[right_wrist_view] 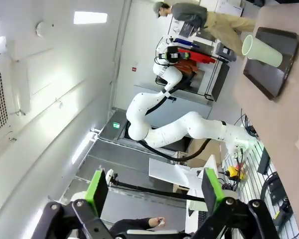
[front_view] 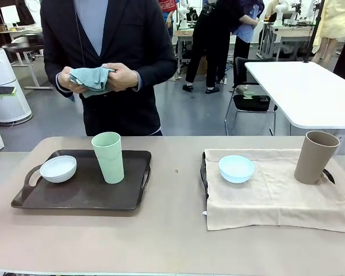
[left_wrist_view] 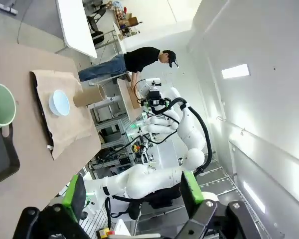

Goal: Set up a tray with a mat and arrange the tableware.
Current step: Pick up the Picnic Bowl and Reusable plastic cup from the Handle tray in front of the human's position and hold them in the air.

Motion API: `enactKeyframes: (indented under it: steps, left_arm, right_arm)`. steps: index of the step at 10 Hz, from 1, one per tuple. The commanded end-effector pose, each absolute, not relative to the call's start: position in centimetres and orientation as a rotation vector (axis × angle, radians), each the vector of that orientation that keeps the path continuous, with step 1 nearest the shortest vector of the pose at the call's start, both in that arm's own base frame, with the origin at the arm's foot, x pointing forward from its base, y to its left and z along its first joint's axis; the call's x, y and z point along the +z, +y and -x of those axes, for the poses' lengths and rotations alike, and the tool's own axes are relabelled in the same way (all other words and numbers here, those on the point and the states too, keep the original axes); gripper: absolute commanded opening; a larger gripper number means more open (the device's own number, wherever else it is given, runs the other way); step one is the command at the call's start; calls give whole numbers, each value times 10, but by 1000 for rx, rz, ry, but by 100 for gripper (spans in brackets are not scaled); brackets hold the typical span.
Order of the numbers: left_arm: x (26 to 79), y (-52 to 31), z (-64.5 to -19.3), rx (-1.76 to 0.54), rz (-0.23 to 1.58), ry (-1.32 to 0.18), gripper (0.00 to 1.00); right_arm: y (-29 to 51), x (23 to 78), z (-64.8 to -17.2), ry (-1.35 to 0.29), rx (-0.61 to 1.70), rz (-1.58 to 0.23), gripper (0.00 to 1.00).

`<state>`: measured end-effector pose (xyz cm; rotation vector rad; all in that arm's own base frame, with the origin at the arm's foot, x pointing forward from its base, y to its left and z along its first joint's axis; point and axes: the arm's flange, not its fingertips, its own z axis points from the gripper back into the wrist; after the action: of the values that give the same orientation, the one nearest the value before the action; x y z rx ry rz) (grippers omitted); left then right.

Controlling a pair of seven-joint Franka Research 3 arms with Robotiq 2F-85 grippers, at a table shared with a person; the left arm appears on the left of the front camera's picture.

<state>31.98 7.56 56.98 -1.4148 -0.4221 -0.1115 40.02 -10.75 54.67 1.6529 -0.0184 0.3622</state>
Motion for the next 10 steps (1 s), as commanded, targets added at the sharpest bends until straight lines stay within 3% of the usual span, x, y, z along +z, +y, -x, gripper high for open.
enactKeyframes:
  steps: [1, 10]
  left_arm:
    - [570, 76, -319, -131, 1425, -450, 100]
    - [570, 76, -319, -131, 1425, -450, 100]
  right_arm:
    - [-107, 539, -400, -22, 374, -1636, 100]
    - [-107, 539, -400, -22, 374, -1636, 100]
